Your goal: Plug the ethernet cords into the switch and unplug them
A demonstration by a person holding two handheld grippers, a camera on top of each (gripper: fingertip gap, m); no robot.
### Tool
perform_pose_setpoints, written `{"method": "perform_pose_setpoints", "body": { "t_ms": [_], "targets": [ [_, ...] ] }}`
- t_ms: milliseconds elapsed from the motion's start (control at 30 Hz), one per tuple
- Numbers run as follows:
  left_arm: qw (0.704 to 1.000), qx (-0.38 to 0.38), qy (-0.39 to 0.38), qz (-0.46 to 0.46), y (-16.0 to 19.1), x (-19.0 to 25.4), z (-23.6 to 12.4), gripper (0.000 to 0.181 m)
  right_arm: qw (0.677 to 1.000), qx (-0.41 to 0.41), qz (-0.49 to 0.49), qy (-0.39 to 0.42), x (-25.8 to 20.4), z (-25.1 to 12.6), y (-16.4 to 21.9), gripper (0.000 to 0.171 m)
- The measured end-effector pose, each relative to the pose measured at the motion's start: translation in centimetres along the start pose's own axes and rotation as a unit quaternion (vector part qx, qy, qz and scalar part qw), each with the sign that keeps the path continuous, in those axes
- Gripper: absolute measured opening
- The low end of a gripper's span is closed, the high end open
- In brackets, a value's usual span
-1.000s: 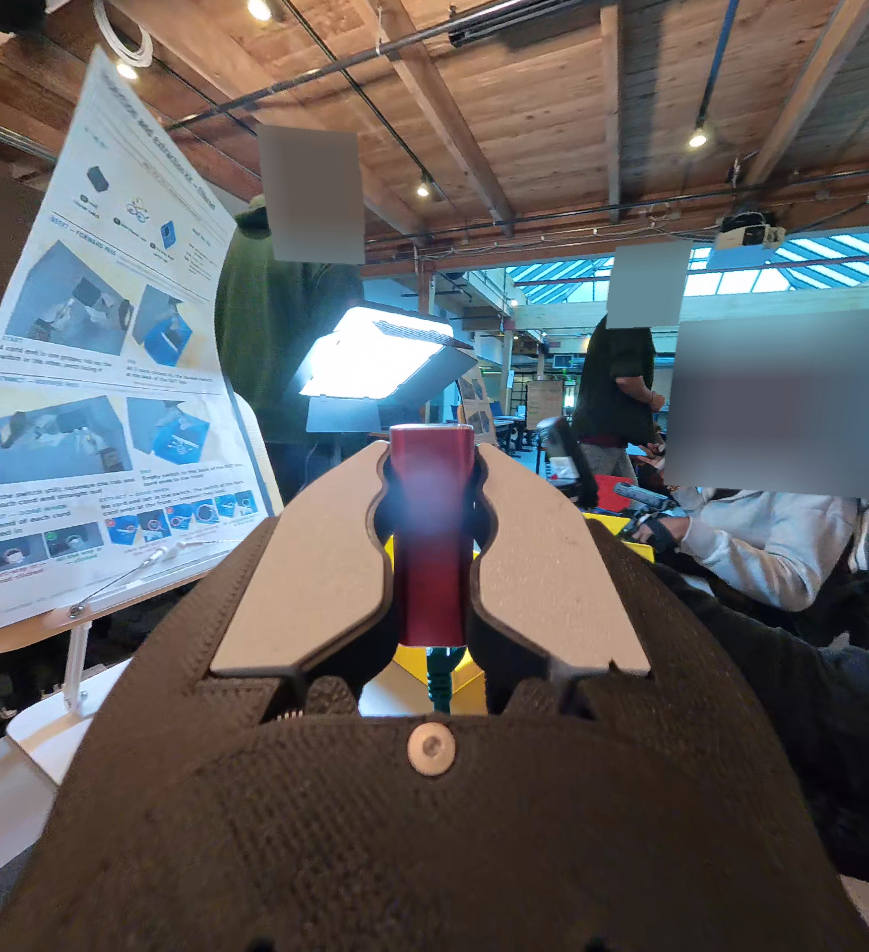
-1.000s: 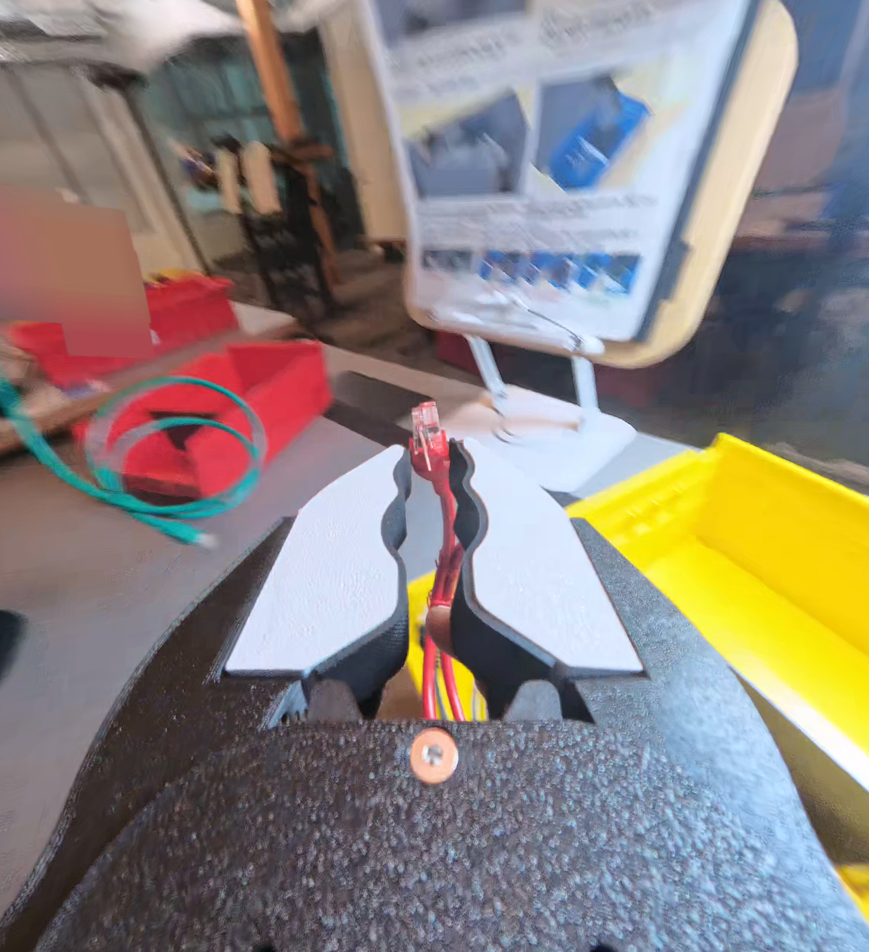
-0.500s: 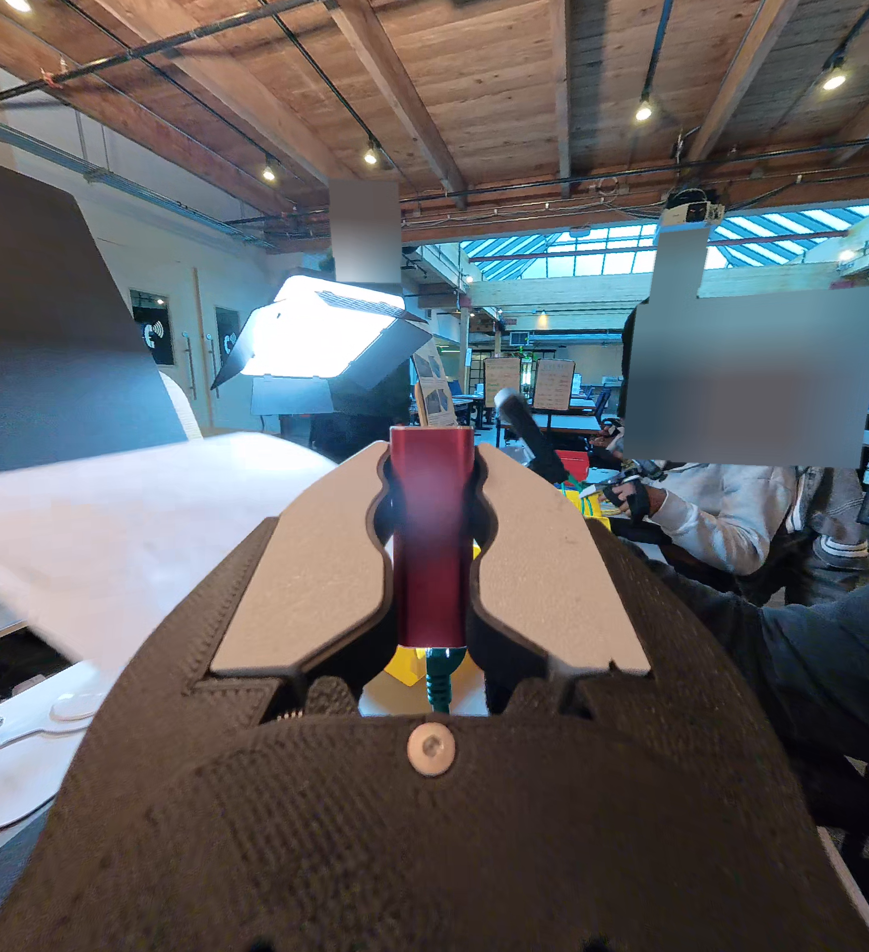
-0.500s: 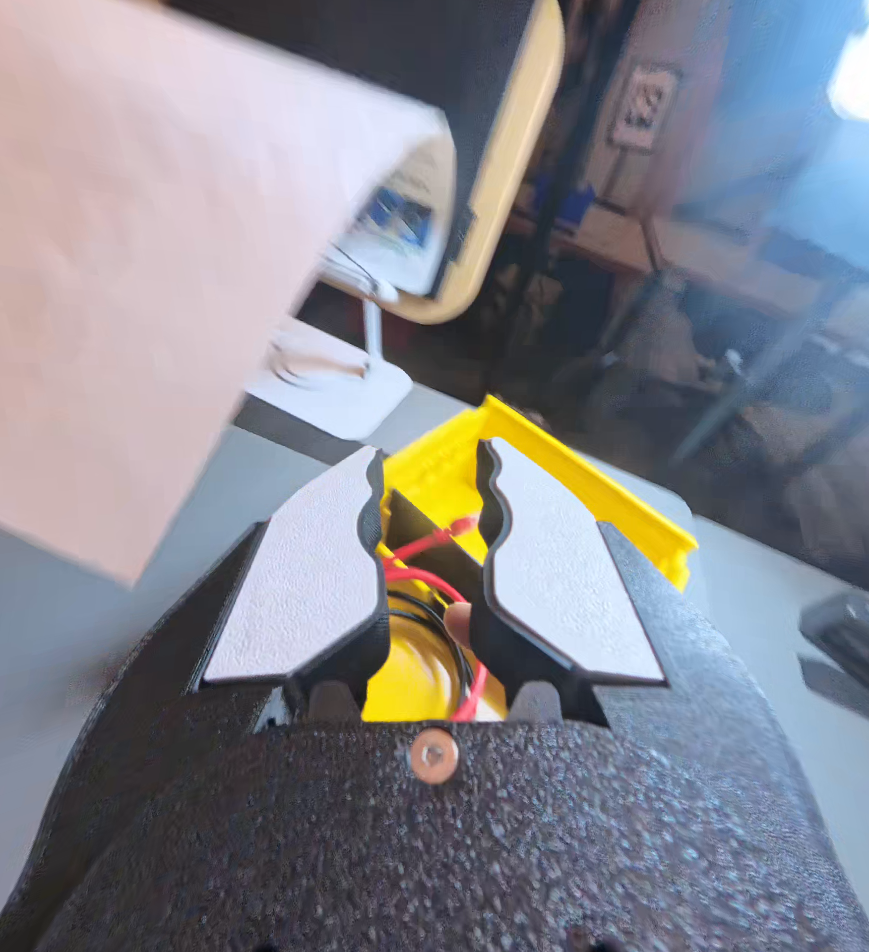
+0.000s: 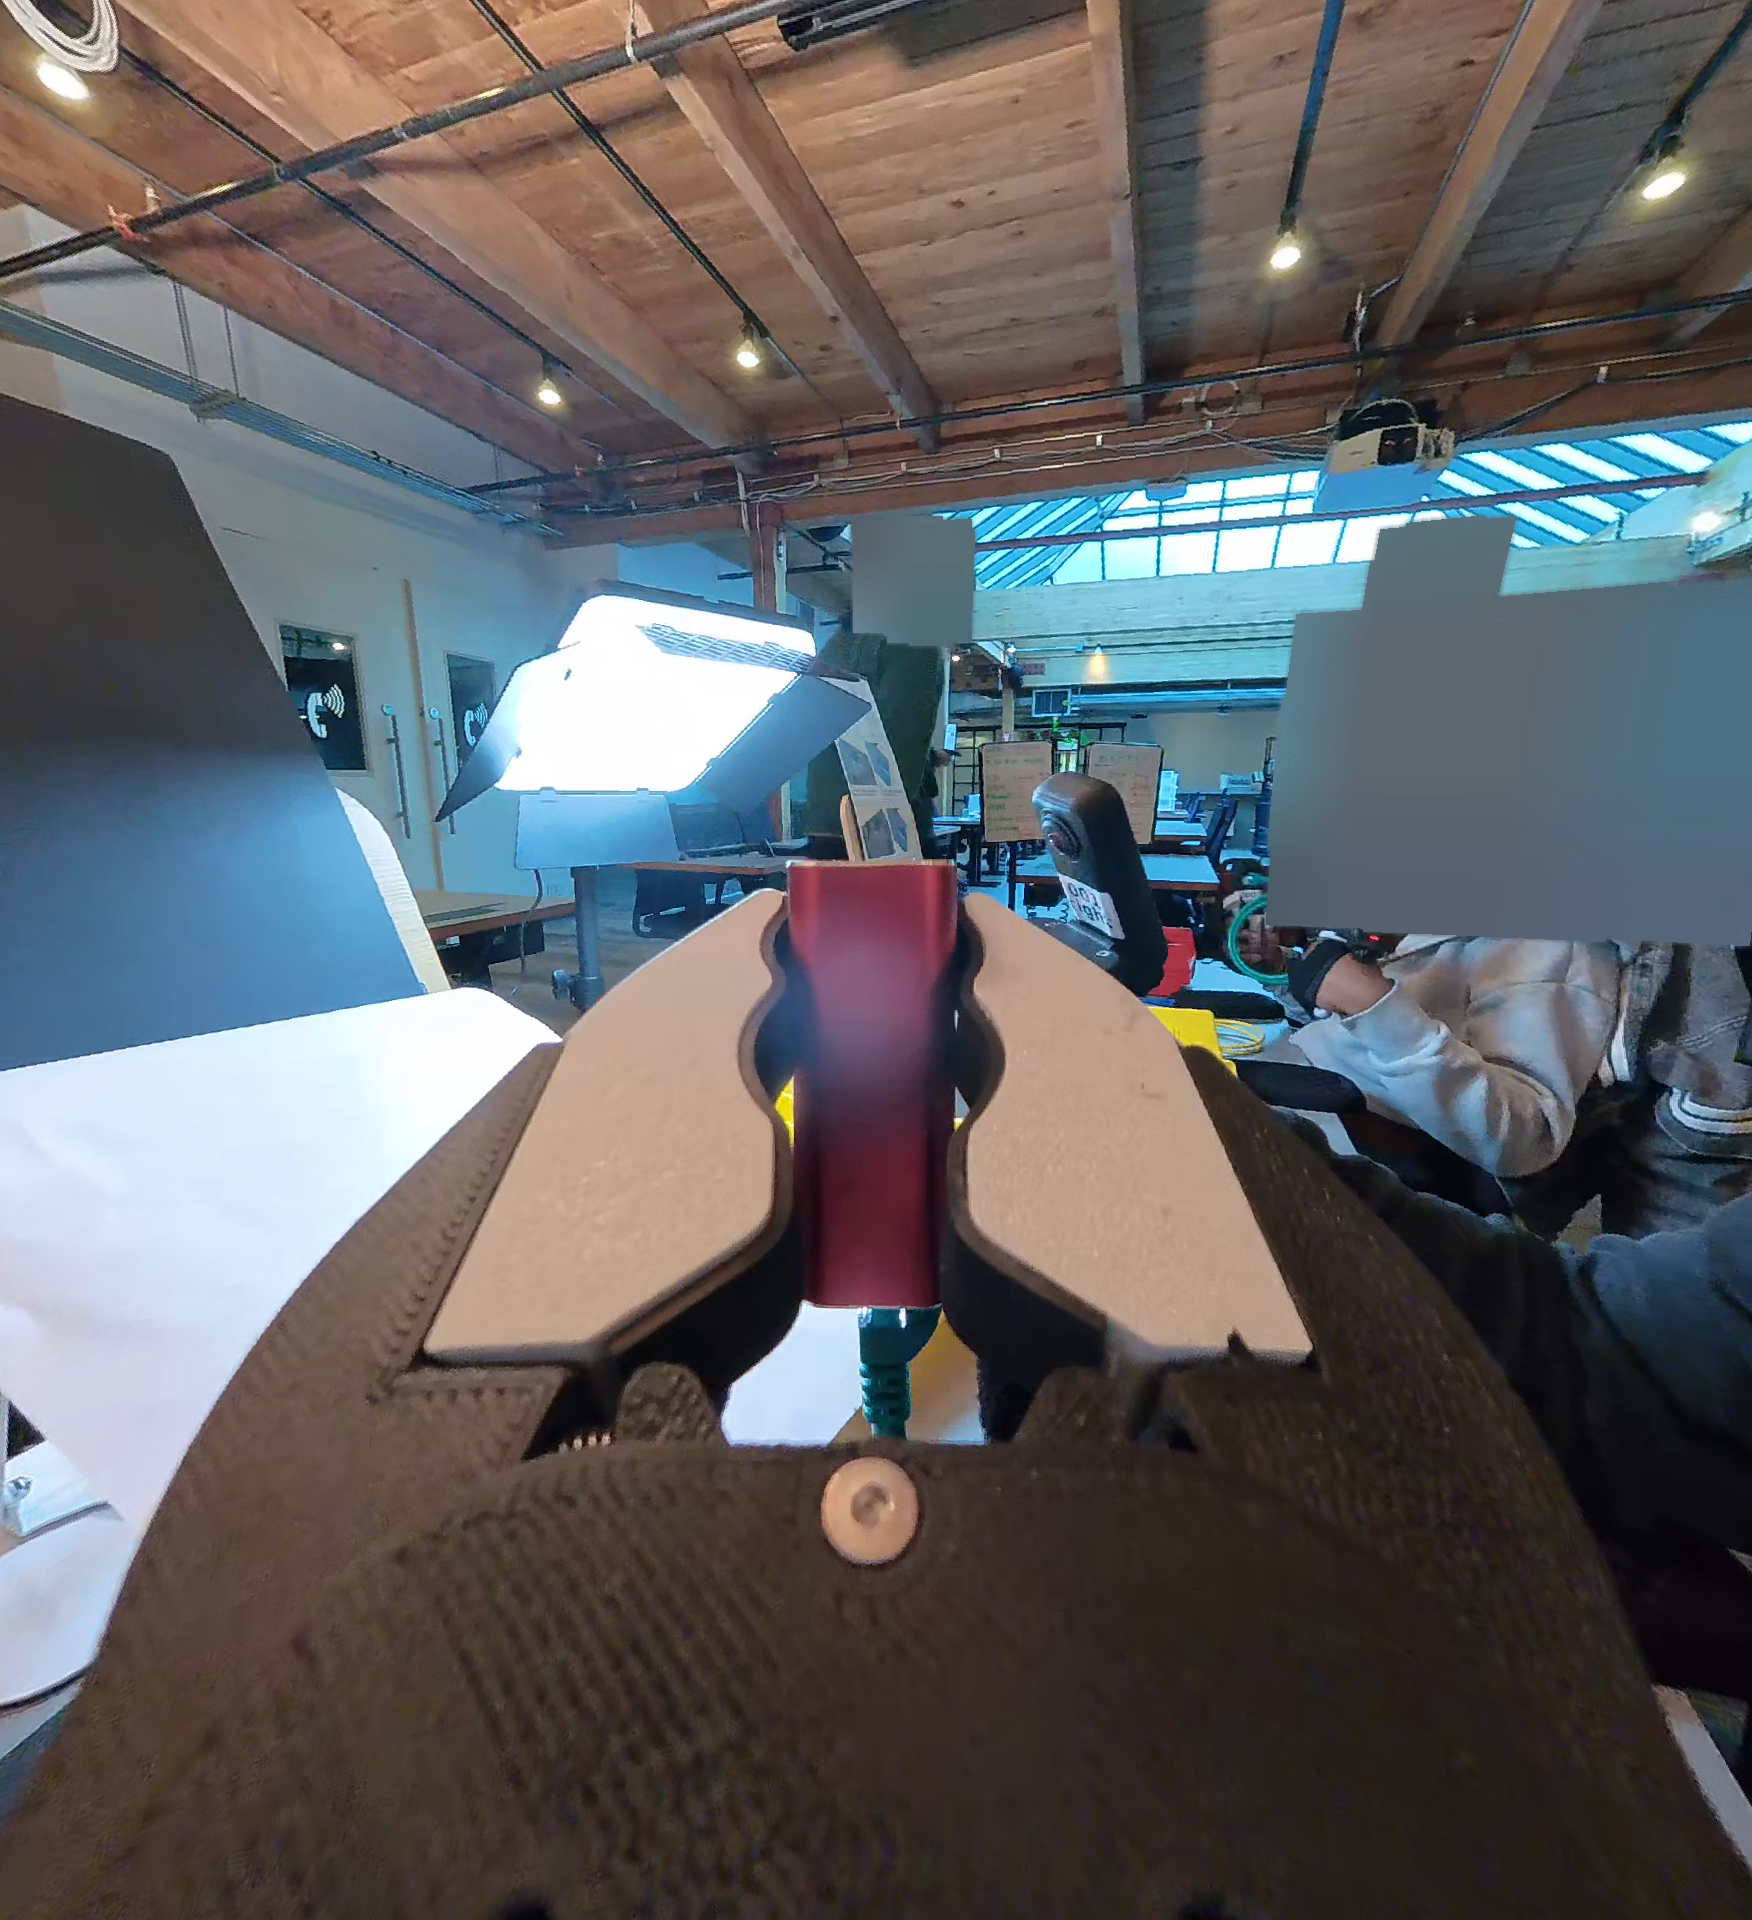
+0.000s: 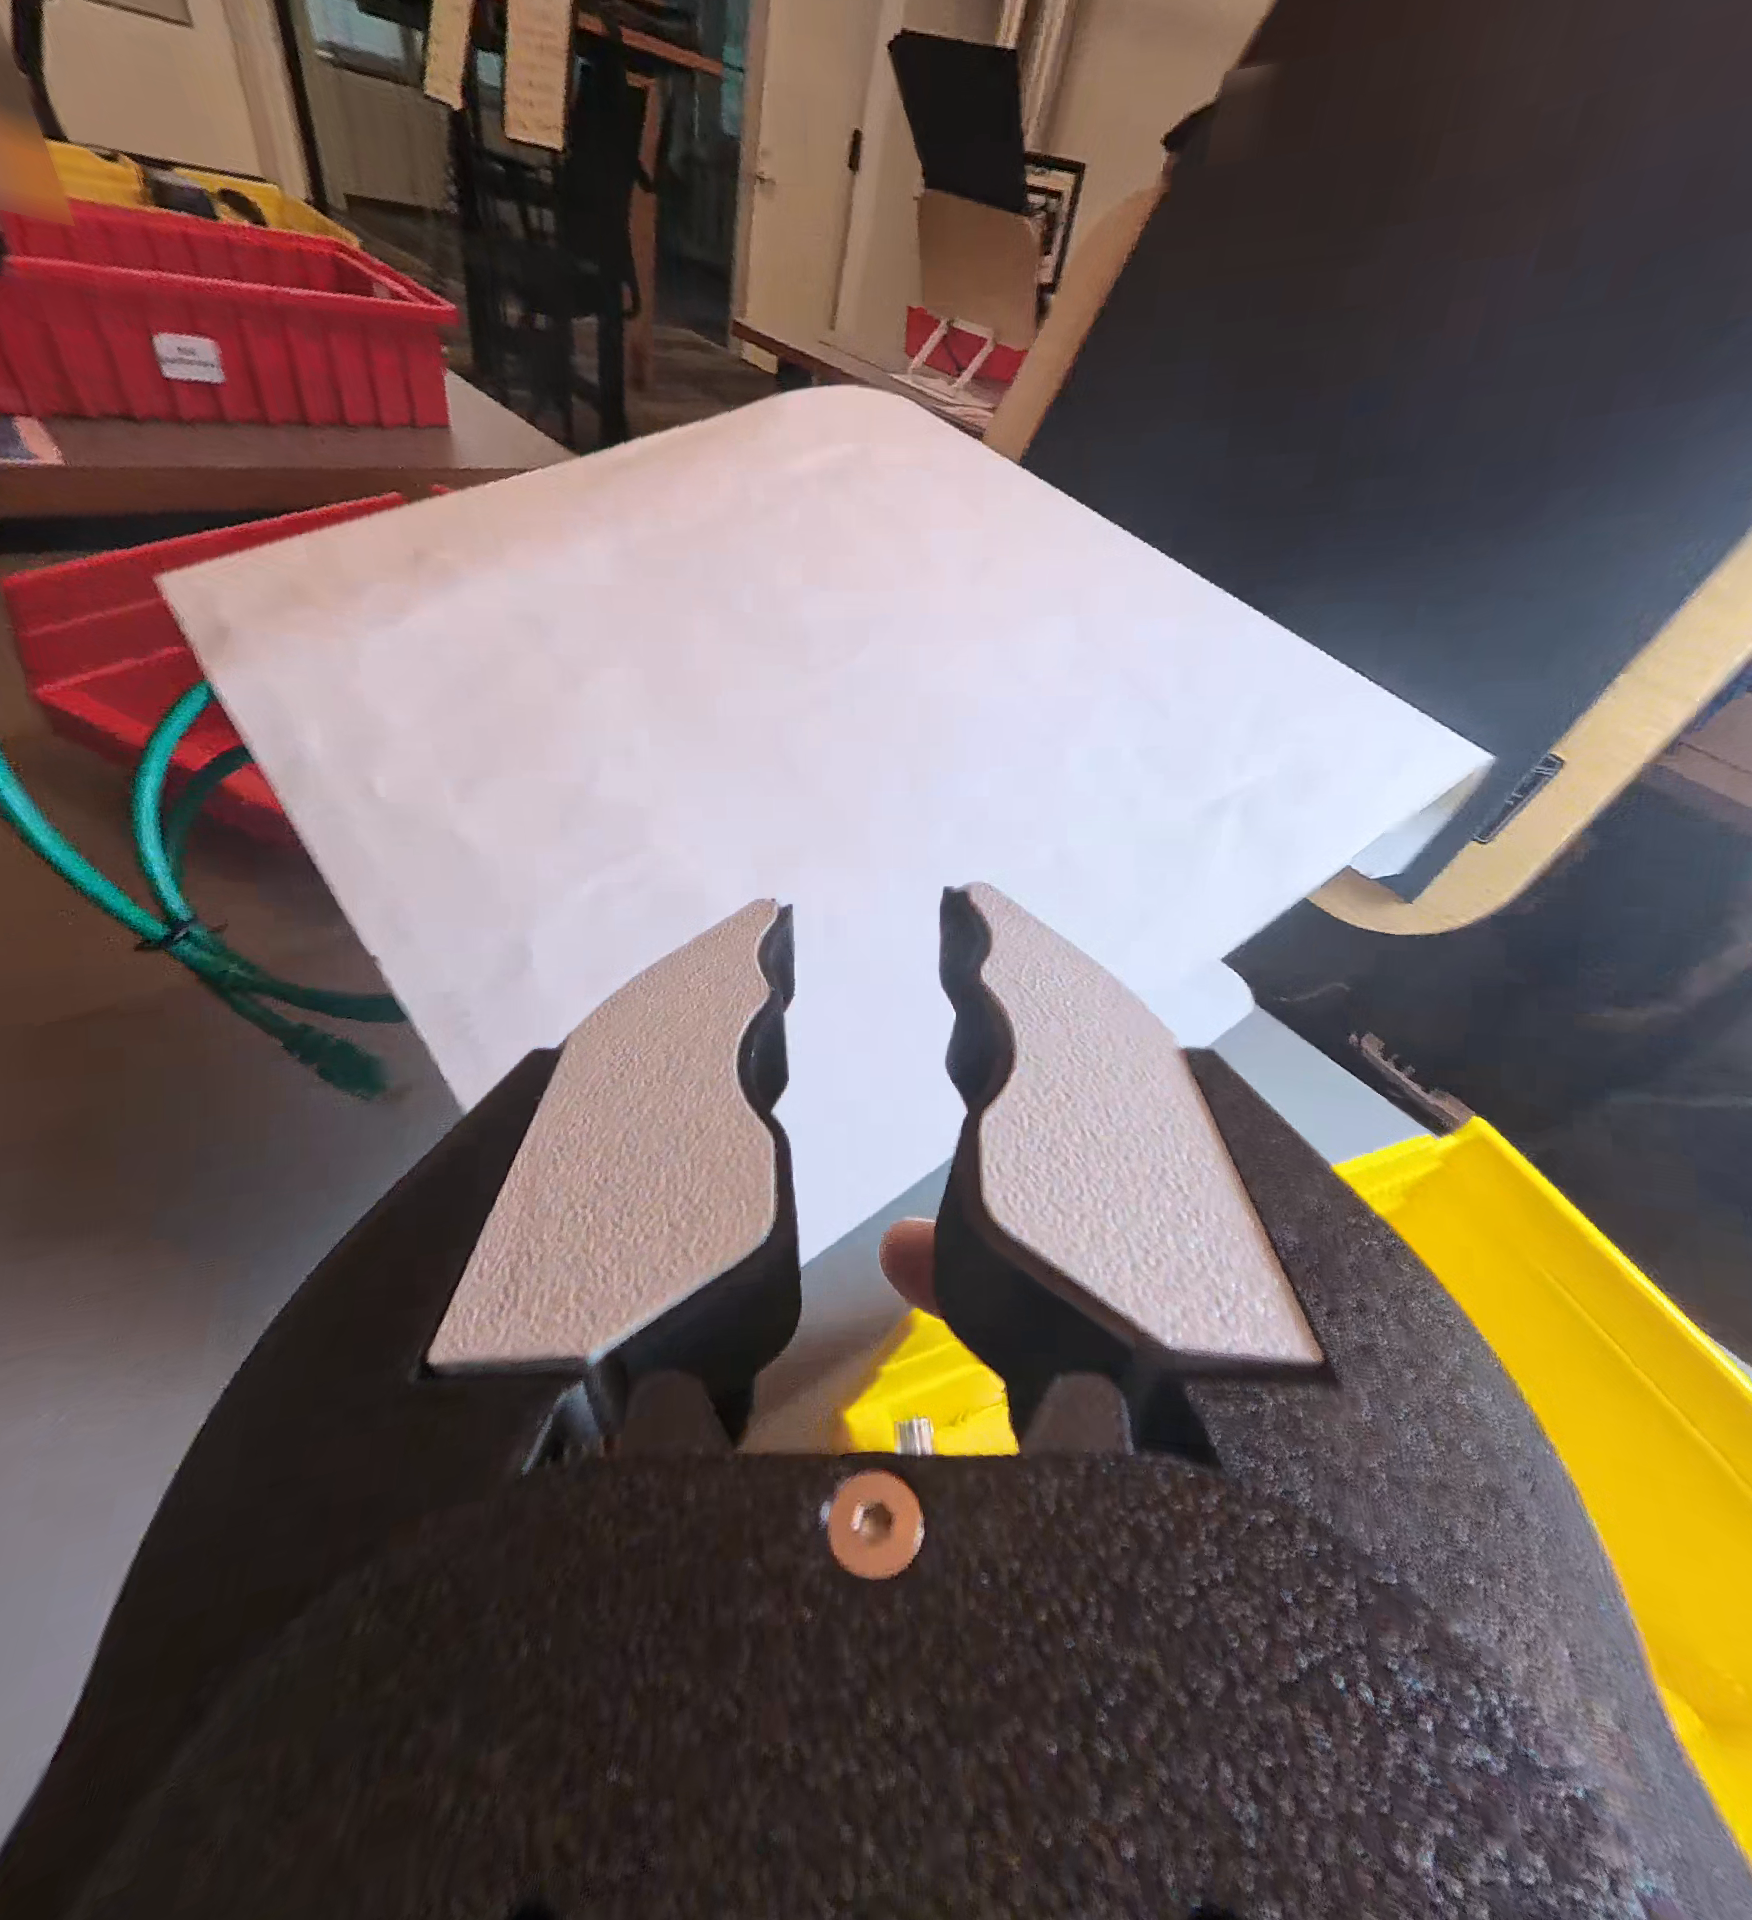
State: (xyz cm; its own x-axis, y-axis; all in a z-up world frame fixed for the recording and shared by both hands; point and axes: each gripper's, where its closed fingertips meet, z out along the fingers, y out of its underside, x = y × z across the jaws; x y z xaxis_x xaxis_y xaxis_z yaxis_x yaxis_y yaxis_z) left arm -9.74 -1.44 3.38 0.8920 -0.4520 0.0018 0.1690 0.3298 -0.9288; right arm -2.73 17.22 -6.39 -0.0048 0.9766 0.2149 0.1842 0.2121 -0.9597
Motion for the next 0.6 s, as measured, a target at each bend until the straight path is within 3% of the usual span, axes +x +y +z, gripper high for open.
{"method": "perform_pose_setpoints", "body": {
  "t_ms": [133, 233, 300, 367, 433, 500, 600],
  "targets": [
    [1.0, 0.0, -0.005, -0.004, 0.1, -0.4, -0.1, 0.027, 0.987, -0.012, -0.051, -0.153, -6.3, -1.0, -0.4, 0.021],
    [1.0, 0.003, -0.012, -0.001, 0.0, -0.6, -0.2, 0.027, 0.942, -0.099, -0.09, -0.308, -13.8, -1.8, 2.0, 0.02],
    [1.0, 0.007, -0.019, 0.001, -0.2, -0.8, -0.3, 0.027, 0.908, -0.18, -0.125, -0.357, -18.1, -0.9, 5.5, 0.019],
    [1.0, 0.012, -0.025, 0.001, -0.4, -1.1, -0.5, 0.027, 0.901, -0.252, -0.165, -0.312, -20.2, 2.4, 9.8, 0.018],
    [0.999, 0.017, -0.028, -0.002, -0.7, -1.3, -0.7, 0.027, 0.931, -0.257, -0.182, -0.184, -19.4, 7.0, 12.7, 0.016],
    [0.999, 0.022, -0.031, -0.002, -1.1, -1.5, -1.1, 0.027, 0.964, -0.195, -0.173, -0.057, -16.8, 9.8, 13.2, 0.013],
    [0.999, 0.032, -0.031, 0.0, -2.0, -1.5, -1.6, 0.027, 0.973, -0.082, -0.2, 0.077, -12.3, 10.6, 10.3, 0.012]
  ]
}}
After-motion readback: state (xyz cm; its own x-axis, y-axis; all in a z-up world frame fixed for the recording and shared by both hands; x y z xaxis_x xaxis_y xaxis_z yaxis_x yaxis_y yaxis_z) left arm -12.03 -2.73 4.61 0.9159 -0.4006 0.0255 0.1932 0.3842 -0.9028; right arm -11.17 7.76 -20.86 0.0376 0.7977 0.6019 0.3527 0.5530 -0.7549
